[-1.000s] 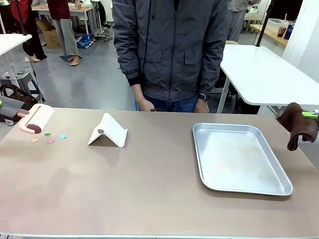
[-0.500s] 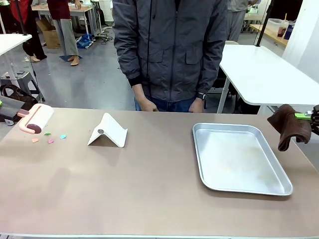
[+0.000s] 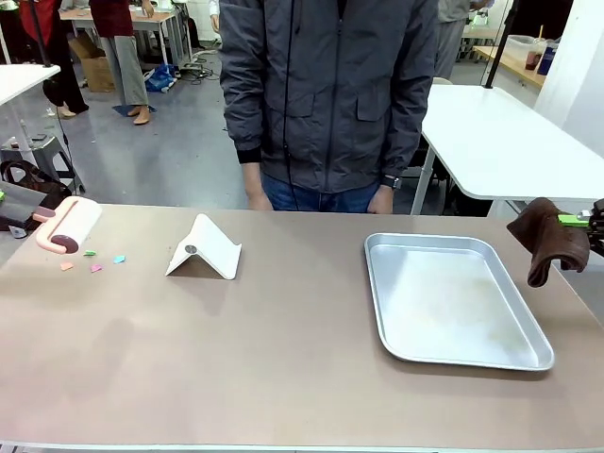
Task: Clean the surface of the table.
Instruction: Clean the area not pointed to by the person.
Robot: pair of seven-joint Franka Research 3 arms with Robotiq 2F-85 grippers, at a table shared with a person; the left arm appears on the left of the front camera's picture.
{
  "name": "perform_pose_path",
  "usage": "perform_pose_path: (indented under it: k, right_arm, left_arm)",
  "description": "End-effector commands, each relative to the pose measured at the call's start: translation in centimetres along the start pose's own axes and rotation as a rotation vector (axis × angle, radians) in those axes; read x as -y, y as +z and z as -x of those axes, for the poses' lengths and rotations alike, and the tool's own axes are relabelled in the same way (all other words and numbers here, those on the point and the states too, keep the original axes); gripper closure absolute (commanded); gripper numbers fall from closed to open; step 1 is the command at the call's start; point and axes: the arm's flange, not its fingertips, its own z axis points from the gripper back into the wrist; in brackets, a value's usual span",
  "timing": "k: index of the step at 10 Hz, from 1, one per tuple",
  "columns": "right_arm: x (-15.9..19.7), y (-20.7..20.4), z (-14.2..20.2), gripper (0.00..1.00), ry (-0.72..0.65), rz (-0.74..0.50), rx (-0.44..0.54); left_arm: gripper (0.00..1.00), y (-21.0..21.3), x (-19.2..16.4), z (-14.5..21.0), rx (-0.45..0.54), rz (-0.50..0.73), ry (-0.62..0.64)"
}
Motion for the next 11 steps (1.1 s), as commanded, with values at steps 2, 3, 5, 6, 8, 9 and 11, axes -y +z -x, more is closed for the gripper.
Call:
perform_pose_path:
  k: [2, 3, 5, 6, 8, 9, 11]
  right_arm:
    - [-0.30, 0.00, -0.16, 0.89, 0.010, 0.005, 0.009]
    - [-0.30, 0.00, -0.16, 0.89, 0.010, 0.005, 0.009]
    - [-0.30, 0.00, -0.16, 0.89, 0.010, 0.005, 0.009]
    - [-0.30, 0.00, -0.16, 0.89, 0.010, 0.005, 0.009]
    - [-0.30, 0.00, -0.16, 0.89, 0.010, 0.005, 0.009]
    - [-0.30, 0.00, -0.16, 0.89, 0.010, 0.005, 0.009]
    - [-0.30, 0.00, -0.16, 0.89, 0.010, 0.005, 0.009]
  left_arm:
    - [0.84, -0.13, 0.41, 0.38, -0.004, 0.011, -0.003]
    - [0.84, -0.13, 0.41, 0.38, -0.004, 0.011, -0.003]
    - [0.84, -0.13, 0.41, 0.38, -0.004, 0.011, -0.003]
    - [0.84, -0.13, 0.41, 0.38, -0.004, 0.011, -0.003]
    - [0.84, -0.13, 0.41, 0.38, -0.004, 0.011, -0.003]
    - [0.78, 0.00, 0.00, 0.00, 0.000, 0.000, 0.000]
    - [0.78, -0.22, 0.77, -0.50, 0.058, -0.203, -0.082]
